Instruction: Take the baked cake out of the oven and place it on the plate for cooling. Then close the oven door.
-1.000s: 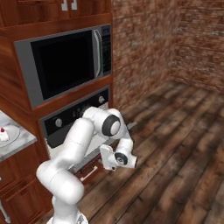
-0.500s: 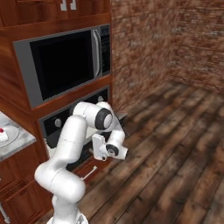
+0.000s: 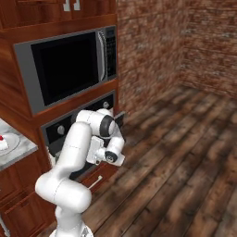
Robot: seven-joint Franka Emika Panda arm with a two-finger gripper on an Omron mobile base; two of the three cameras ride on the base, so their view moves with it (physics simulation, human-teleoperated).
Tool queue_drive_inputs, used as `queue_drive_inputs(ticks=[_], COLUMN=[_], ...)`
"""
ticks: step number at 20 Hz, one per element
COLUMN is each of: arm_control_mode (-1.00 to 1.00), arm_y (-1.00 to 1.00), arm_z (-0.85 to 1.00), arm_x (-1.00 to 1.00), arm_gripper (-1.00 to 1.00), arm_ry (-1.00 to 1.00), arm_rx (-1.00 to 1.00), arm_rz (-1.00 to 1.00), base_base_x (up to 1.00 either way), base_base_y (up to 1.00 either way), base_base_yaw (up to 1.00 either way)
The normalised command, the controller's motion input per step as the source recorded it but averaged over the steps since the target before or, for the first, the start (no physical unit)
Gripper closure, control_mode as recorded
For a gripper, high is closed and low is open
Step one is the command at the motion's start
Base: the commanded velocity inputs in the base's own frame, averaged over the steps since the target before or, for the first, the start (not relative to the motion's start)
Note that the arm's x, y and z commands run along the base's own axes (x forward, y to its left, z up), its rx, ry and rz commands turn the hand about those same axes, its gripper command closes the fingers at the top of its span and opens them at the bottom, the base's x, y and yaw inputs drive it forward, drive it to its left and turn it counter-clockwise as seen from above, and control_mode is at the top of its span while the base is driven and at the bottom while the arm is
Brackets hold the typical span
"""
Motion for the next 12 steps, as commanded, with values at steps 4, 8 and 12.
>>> queue_drive_inputs(ticks=[4,8,12], arm_control_mode=[-1.00,-1.00,-1.00], arm_y=[0.95,0.91,0.81], arm_z=[0.09,0.09,0.11], arm_x=[0.06,0.05,0.01], arm_gripper=[-1.00,-1.00,-1.00], arm_ry=[0.04,0.02,0.00], arm_rx=[0.22,0.20,0.15], arm_rz=[0.07,0.06,0.05], base_base_x=[0.00,0.00,0.00], base_base_y=[0.00,0.00,0.00], base_base_yaw=[0.00,0.00,0.00])
